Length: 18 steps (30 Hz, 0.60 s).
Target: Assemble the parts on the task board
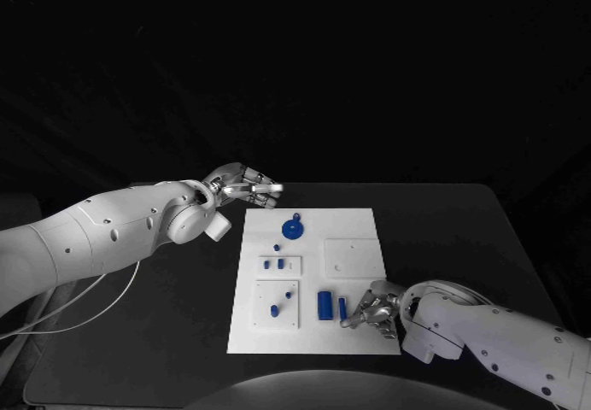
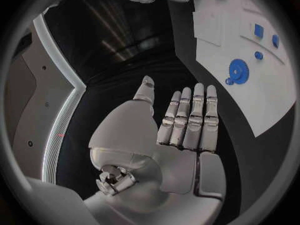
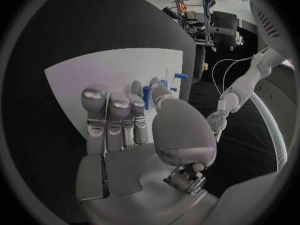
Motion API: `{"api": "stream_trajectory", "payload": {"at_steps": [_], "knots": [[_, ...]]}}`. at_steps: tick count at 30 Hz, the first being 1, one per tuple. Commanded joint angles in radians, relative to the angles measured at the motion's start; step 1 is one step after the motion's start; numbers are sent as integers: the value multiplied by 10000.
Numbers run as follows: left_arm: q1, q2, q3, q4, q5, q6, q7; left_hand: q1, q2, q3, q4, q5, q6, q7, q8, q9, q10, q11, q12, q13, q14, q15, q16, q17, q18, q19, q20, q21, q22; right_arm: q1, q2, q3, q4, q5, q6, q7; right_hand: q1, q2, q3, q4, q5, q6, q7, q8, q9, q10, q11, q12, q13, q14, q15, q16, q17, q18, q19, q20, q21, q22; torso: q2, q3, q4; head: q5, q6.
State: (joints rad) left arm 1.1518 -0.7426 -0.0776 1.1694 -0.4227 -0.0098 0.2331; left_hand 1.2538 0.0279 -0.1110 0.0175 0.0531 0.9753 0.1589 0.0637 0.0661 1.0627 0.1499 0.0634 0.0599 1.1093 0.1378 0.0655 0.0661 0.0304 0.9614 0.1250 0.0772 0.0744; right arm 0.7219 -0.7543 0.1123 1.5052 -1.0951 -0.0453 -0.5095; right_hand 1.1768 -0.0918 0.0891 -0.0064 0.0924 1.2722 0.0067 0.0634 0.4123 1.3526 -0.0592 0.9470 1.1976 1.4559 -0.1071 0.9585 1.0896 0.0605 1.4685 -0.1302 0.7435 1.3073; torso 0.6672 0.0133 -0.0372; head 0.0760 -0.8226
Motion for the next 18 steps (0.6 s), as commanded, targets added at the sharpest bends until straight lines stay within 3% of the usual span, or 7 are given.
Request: {"api": "stream_trajectory", "payload": {"at_steps": [1,10,12,13,14,16,18], "knots": [[-2,-2,2,17,-37,130,53,-4,78,8,-52,-56,-27,21,8,-3,16,11,-25,-3,-22,20,-32,3,16,78,-15,-19,1,-10,-14,4,-7,206,-224,374,82,-15,46,64,-76,-34,39,9,21,10,-7,34,6,-1,-31,44,6,-130,341,-17,50,932,-6,-8,3,-8,-1],[-2,-6,1,22,-37,160,63,2,104,-18,-88,-56,-23,20,9,-2,13,13,-27,-3,-27,23,-31,3,14,74,-13,-21,0,-10,-31,9,-98,213,-225,246,55,81,119,122,-126,-50,34,6,46,8,-9,35,5,1,-32,46,5,-128,338,-16,47,932,-6,-15,2,9,13],[-2,-6,0,24,-37,183,69,-14,114,-32,-86,-56,-20,19,11,-2,14,12,-26,-3,-28,22,-31,3,14,73,-14,-22,0,-9,-27,9,-109,114,-236,157,33,156,140,119,-138,-61,30,6,55,10,-11,39,6,-2,-33,42,1,-127,339,-16,42,930,-4,-14,5,7,10],[-2,-6,0,28,-37,199,70,-14,114,-32,-86,-56,-20,19,11,-2,14,12,-26,-3,-28,22,-31,3,14,73,-14,-22,0,-9,-20,9,-112,-2,-245,101,66,381,223,100,-275,-76,13,2,58,14,-23,49,12,3,-39,56,10,-126,342,-20,51,932,-2,-14,5,7,15],[-2,-5,0,29,-37,209,71,-14,114,-32,-86,-56,-20,19,11,-2,14,12,-26,-3,-28,22,-31,3,14,73,-14,-22,0,-9,-14,9,-115,-67,-253,67,362,653,518,-31,-426,-109,-42,-13,41,10,-68,42,10,4,-54,61,16,-129,344,-28,69,936,-1,-12,4,9,12],[-2,-1,0,30,-37,227,73,-21,118,-37,-83,-56,-19,19,10,-2,12,13,-27,-3,-31,22,-32,3,13,70,-14,-23,-1,-9,8,9,-121,-165,-272,-9,-29,496,1560,-412,-439,-117,-2,-14,-131,24,-72,-13,21,5,-90,48,53,-203,325,-81,79,933,1,-11,3,15,2],[-2,1,-1,29,-37,237,74,-30,123,-45,-78,-56,-19,18,9,-2,10,13,-28,-4,-35,23,-33,2,12,67,-13,-25,-2,-9,38,9,-128,-223,-282,-71,-76,589,1718,-462,-439,-90,-47,6,-144,29,-74,-23,22,4,-81,40,54,-205,327,-93,83,933,0,-9,1,13,7]]}}
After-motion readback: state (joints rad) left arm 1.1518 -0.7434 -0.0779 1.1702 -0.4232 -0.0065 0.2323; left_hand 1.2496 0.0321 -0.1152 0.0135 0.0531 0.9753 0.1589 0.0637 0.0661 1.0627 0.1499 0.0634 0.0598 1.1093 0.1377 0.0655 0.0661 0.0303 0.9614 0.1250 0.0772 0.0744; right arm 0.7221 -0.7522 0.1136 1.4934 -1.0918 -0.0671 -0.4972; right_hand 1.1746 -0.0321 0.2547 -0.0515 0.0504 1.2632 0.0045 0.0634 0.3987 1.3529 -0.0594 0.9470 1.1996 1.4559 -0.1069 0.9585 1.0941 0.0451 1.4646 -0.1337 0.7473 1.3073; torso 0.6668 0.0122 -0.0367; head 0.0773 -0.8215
